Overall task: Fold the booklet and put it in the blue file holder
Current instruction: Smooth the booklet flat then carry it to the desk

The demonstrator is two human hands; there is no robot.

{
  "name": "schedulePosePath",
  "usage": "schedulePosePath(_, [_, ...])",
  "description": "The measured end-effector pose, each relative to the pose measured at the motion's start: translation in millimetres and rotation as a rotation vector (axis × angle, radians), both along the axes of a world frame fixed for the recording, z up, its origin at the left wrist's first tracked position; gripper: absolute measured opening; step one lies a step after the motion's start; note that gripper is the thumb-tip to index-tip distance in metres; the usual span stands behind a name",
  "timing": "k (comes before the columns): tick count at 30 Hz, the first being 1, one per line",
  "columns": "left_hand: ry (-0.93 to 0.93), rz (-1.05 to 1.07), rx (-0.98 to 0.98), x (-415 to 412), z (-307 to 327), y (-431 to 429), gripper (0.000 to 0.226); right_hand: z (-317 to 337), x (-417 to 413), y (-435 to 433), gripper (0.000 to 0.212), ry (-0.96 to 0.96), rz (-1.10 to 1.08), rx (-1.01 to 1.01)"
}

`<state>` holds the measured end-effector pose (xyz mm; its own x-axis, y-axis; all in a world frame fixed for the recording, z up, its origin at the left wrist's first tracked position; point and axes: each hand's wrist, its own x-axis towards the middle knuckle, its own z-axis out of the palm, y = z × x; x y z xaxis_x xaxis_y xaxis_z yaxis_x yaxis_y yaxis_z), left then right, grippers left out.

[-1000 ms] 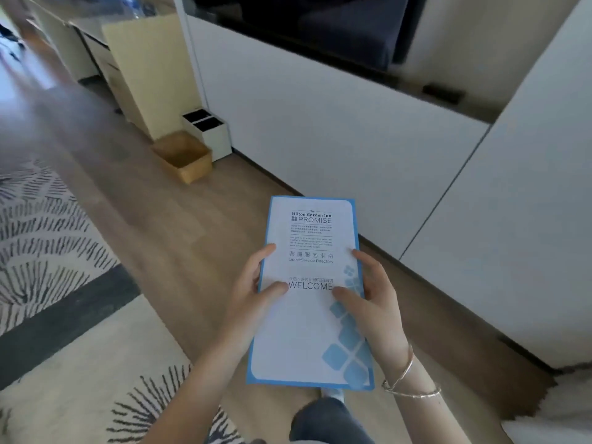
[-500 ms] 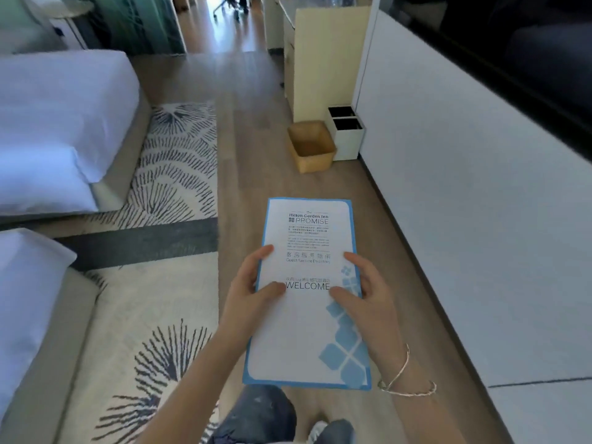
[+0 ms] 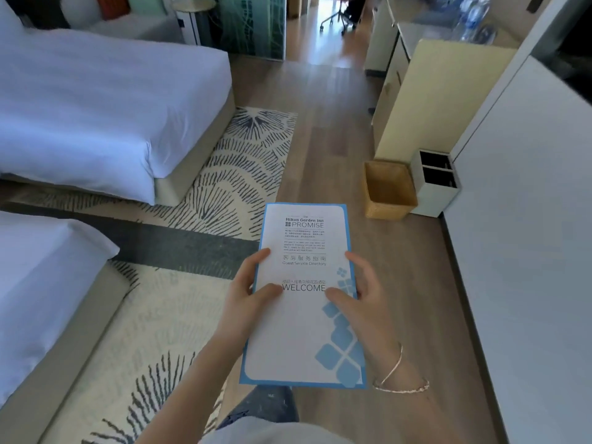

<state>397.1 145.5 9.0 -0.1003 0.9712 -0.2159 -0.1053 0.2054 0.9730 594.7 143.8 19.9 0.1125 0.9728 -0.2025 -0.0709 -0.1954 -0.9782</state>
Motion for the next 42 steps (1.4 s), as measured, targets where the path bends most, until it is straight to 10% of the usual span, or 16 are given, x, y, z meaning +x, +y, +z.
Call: schedulePosePath(42, [-0.052,-0.032,-0.009,172.6,21.4,1076.3,0.054,5.0,176.8,1072.3,0.057,0.026,0.008,0.001])
